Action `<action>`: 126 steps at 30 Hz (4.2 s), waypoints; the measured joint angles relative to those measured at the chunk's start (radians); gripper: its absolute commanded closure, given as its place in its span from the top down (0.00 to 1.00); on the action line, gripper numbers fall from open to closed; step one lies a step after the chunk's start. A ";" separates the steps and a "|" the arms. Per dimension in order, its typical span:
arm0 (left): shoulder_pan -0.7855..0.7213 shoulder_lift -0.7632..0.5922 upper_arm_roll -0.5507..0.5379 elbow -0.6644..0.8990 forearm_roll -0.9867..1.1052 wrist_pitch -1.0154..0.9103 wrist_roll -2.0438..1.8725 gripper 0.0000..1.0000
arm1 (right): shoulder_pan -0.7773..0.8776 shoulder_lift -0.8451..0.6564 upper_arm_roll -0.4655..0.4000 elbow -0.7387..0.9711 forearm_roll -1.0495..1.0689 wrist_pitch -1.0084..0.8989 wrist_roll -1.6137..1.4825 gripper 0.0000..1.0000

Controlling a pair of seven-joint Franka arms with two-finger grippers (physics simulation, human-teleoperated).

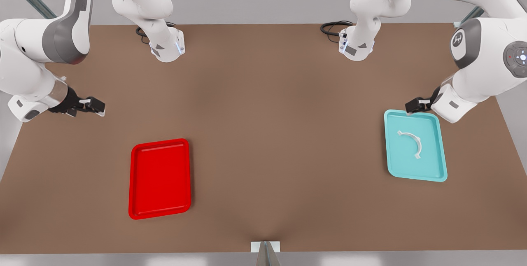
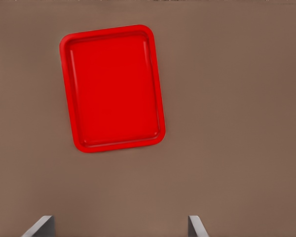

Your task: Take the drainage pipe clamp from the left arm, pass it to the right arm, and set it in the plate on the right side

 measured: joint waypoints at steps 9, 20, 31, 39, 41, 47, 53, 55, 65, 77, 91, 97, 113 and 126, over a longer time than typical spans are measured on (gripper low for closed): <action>0.014 0.002 0.071 -0.410 0.001 0.301 -0.266 1.00 | 0.000 0.000 0.000 0.000 0.000 0.026 -0.006 1.00; 0.056 0.002 0.177 -0.900 0.052 0.953 -0.756 1.00 | 0.000 0.001 0.000 0.000 0.000 0.032 -0.010 1.00; 0.096 0.092 0.184 -0.953 0.060 1.118 -1.029 1.00 | 0.000 0.001 0.000 0.000 0.000 0.033 -0.012 1.00; 0.124 0.139 0.185 -0.997 0.057 1.154 -1.151 1.00 | 0.000 0.001 -0.001 0.000 0.000 0.033 -0.013 1.00; 0.137 0.160 0.184 -0.998 0.057 1.171 -1.173 1.00 | 0.000 0.001 -0.001 0.000 0.000 0.033 -0.014 1.00; 0.143 0.185 0.184 -0.997 0.045 1.206 -1.229 0.73 | -0.001 0.001 -0.001 0.000 0.000 0.033 -0.014 1.00; 0.142 0.200 0.184 -0.995 0.037 1.222 -1.268 0.67 | -0.005 0.001 -0.001 0.000 0.000 0.033 -0.015 1.00; 0.142 0.205 0.183 -0.996 0.036 1.226 -1.279 0.63 | -0.007 0.001 -0.001 0.000 0.000 0.033 -0.017 1.00; 0.142 0.211 0.182 -0.996 0.037 1.233 -1.321 0.21 | -0.008 0.001 -0.001 0.000 0.001 0.034 -0.023 1.00; 0.141 0.139 0.178 -0.983 0.037 1.204 -1.240 0.21 | -0.007 0.003 -0.001 0.000 0.001 0.035 -0.028 1.00; -0.200 0.157 -0.046 -0.480 0.002 0.820 -0.756 0.21 | -0.003 0.013 0.008 0.006 0.008 0.041 -0.032 1.00; -0.301 0.223 -0.150 -0.273 -0.066 0.708 -0.517 0.21 | 0.080 0.199 0.146 0.245 0.017 0.056 0.002 1.00; -0.527 0.456 -0.201 0.035 -0.057 0.748 -0.012 0.21 | 0.397 0.342 0.211 0.228 0.008 0.135 0.401 1.00; -0.527 0.455 -0.202 0.036 -0.054 0.777 0.178 0.21 | 0.272 0.282 0.261 -0.081 0.160 0.245 0.168 1.00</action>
